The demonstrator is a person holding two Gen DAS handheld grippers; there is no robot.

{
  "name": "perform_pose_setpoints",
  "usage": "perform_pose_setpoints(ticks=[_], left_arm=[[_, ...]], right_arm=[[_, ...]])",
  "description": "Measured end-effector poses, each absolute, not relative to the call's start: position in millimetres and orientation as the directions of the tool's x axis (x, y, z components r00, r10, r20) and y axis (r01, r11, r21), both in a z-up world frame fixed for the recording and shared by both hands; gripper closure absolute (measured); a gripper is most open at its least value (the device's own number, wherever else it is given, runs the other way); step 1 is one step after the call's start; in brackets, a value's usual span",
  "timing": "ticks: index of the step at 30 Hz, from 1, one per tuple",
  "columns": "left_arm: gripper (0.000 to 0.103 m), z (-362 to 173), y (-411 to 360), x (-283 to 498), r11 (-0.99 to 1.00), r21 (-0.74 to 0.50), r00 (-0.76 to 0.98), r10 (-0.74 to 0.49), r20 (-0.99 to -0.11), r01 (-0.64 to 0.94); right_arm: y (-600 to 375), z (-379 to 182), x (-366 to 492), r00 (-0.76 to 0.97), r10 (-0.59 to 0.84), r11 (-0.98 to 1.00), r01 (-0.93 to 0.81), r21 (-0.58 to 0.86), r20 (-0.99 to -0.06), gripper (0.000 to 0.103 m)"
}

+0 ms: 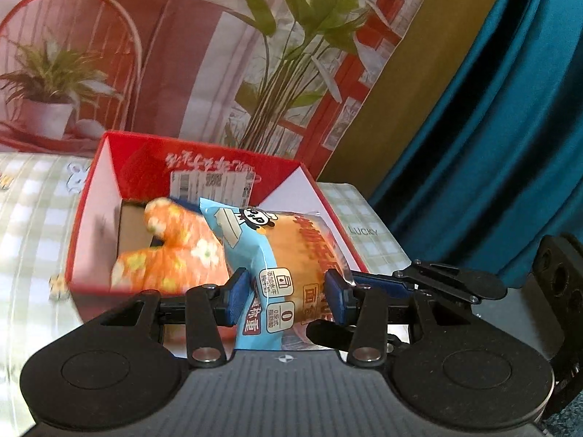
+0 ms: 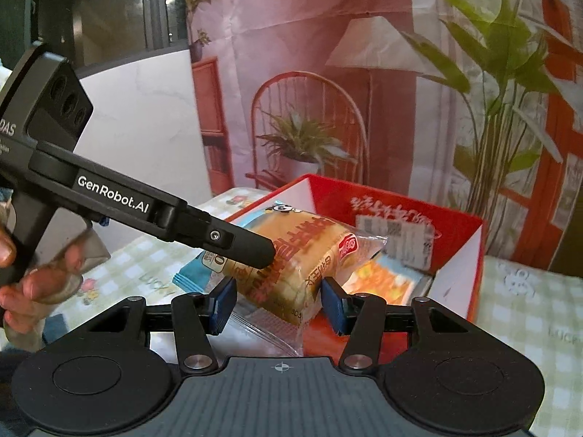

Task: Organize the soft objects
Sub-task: 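Lift the snack bun with the left tool and lower it into the box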

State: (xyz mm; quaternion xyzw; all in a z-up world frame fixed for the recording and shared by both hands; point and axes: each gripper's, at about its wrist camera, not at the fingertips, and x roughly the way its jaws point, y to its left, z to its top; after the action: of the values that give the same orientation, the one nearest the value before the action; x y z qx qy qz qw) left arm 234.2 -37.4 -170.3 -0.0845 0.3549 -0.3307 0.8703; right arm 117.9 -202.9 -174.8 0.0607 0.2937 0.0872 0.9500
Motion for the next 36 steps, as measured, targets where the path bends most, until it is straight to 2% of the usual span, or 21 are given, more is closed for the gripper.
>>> perform_pose_setpoints(ticks=[10,16,23,26,36], left_arm=[[0.056,-194,-71,295,0.784,-0.400,0.486,-0.612,-0.623,0.475],[0.056,-204,-86,306,0.796,-0.388,0.494,-0.596,-0.633,0.464],[0.056,-212,-97,309,0.811,-0.359,0.516,-0.576,-0.634,0.463],[0.055,-212,-97,305,0.829,-0.310,0.544,-0.544,-0.639,0.466],[0.055,-189,-70,273,0.854,-0.221,0.607,-0.496,-0.621,0.472]], right_arm=[[-247,-202,171,0.803,0.142,0.988,-0.081,0.130,-0.578,0.057],[-268,-220,181,0.802,0.132,0.983,-0.029,0.183,-0.582,0.058],[-271,-231,187,0.796,0.078,0.988,0.018,0.152,-0.600,0.061],[-268,-233,189,0.785,0.031,0.994,0.043,0.105,-0.619,0.061],[-257,-213,160,0.802,0.035,0.997,0.012,0.075,-0.596,0.061]])
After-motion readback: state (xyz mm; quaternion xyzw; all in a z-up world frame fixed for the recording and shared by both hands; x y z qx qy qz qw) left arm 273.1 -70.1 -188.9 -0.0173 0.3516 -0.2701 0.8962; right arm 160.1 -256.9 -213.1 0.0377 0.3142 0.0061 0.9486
